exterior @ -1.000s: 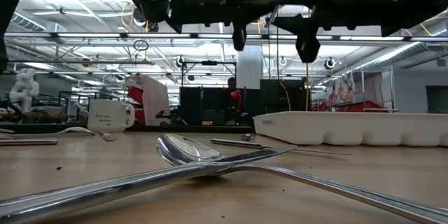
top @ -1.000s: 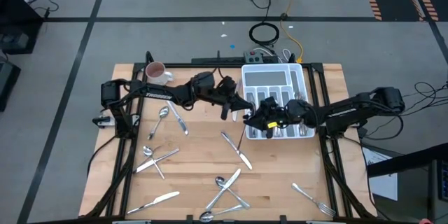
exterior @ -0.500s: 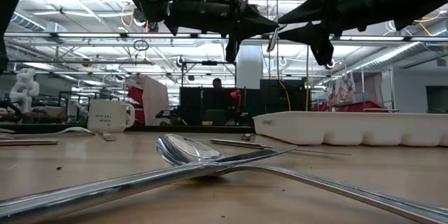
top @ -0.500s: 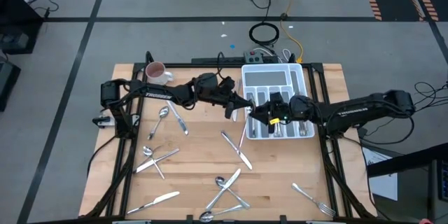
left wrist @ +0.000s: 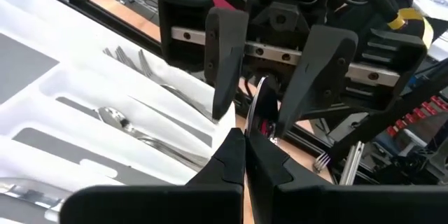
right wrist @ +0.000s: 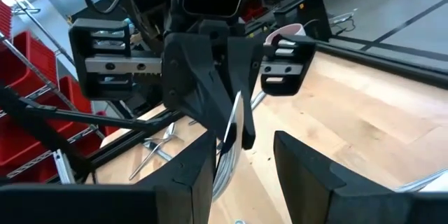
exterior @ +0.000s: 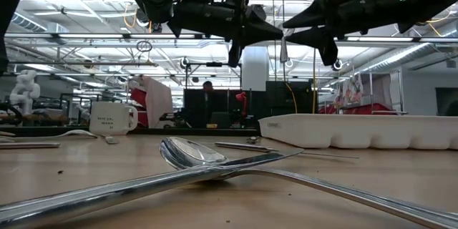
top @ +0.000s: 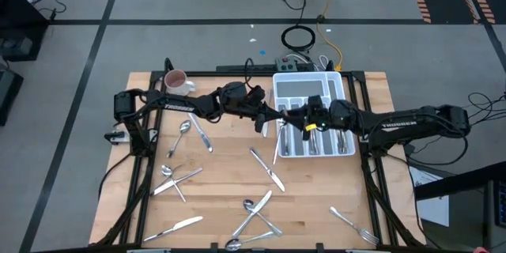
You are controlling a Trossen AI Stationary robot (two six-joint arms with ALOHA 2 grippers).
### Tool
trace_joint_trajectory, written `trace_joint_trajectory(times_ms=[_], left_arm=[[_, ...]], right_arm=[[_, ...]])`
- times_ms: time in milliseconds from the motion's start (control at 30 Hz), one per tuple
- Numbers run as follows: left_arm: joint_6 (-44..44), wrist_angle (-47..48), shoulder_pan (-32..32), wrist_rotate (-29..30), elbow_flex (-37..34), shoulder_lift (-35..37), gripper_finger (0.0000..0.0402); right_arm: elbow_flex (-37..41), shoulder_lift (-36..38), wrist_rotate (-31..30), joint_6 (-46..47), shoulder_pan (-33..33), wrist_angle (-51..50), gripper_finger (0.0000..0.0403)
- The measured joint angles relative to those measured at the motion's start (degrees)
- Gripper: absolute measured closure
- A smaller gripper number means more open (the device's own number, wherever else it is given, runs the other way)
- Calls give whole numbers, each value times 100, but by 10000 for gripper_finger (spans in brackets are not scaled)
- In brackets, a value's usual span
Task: Sort silverware
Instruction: Put the spoon in the middle section of the silverware tray
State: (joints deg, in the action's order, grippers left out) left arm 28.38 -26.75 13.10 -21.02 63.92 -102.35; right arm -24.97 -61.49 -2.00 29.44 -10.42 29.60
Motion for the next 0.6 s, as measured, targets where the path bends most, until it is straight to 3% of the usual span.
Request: trace_joint_trajectory(times_ms=[200,467,600], left_arm=[[0,30,-1,4,0,0,401],[-5,50,-11,22,-2,-2,401],[117,52,-27,70,-7,-2,394]], right_arm=[[0,0,206,-33,-107,24,279],[-4,0,246,-216,-119,23,385],[-4,0,167,-273,-121,3,398]])
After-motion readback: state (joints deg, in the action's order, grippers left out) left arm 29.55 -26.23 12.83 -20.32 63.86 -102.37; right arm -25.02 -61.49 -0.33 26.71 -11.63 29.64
